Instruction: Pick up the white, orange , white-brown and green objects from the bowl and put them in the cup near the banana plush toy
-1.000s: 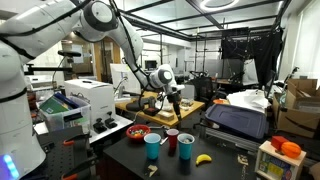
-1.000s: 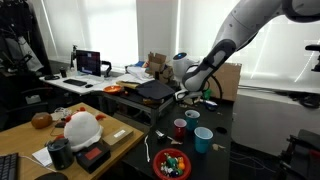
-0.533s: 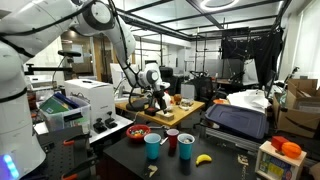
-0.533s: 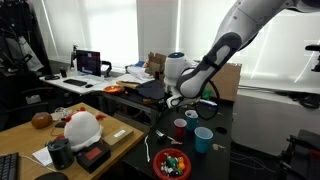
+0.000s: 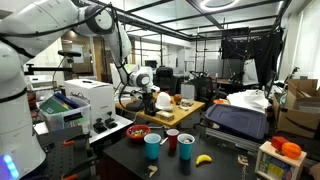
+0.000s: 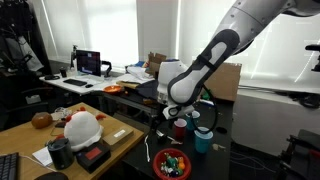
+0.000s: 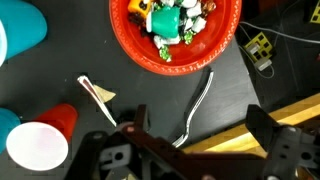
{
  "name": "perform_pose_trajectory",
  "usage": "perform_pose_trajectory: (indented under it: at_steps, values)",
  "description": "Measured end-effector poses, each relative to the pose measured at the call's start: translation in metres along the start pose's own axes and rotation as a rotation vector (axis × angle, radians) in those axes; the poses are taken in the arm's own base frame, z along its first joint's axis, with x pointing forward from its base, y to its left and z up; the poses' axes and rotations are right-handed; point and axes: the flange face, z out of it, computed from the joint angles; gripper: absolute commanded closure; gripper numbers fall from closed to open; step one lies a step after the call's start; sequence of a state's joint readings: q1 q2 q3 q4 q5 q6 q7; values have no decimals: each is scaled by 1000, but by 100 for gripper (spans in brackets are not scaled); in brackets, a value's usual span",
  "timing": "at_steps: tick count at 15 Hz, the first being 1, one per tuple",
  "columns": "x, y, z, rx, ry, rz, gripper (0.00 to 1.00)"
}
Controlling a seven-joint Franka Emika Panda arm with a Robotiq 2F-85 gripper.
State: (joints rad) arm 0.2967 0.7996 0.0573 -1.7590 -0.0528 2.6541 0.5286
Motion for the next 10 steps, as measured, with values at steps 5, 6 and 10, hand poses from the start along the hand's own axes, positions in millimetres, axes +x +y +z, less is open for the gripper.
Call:
perform_pose_trajectory:
  at_steps: [5, 6, 10]
  values:
    - [-11, -3, 10, 10, -108, 73, 0]
    - [-12, -2, 11, 7, -126, 97, 0]
    - [-16, 2, 17, -16, -201, 234, 0]
